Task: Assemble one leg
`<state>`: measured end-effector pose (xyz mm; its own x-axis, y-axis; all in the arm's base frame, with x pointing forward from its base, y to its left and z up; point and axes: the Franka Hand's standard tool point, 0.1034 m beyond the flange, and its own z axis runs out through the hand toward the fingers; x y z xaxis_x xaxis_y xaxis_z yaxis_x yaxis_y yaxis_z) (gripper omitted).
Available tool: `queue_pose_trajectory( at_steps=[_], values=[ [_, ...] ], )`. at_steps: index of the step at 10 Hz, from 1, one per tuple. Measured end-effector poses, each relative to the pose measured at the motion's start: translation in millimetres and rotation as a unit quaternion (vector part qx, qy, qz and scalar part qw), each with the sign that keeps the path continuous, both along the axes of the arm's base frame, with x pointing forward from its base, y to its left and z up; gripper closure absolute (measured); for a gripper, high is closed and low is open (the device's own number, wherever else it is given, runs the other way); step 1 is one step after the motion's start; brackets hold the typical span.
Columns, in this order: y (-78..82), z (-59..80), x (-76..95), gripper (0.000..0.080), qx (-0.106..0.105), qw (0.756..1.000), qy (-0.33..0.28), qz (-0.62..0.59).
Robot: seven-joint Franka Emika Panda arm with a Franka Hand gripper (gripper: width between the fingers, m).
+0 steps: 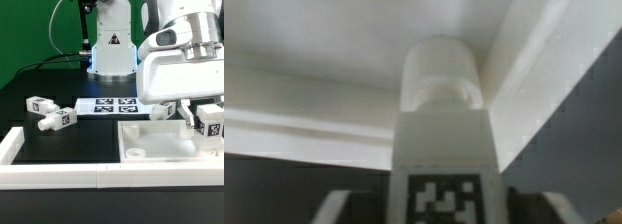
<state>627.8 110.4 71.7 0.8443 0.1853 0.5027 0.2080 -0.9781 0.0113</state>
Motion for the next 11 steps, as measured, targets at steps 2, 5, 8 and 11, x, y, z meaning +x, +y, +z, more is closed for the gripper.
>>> queue_pose_trajectory(
  at_steps=[2, 5, 8, 11],
  values=[
    [0.3, -0.5, -0.8, 0.0191, 0.000, 1.000, 0.012, 0.000],
    [-4.4, 21.7, 14.4, 0.0158, -0.005, 0.993, 0.122, -0.001],
    [-5.2, 15.7, 18.6, 0.0150, -0.007, 0.974, 0.226, -0.015],
    [-1.7, 7.1, 13.0, 0.0244, 0.009, 0.963, 0.267, -0.043]
  ],
)
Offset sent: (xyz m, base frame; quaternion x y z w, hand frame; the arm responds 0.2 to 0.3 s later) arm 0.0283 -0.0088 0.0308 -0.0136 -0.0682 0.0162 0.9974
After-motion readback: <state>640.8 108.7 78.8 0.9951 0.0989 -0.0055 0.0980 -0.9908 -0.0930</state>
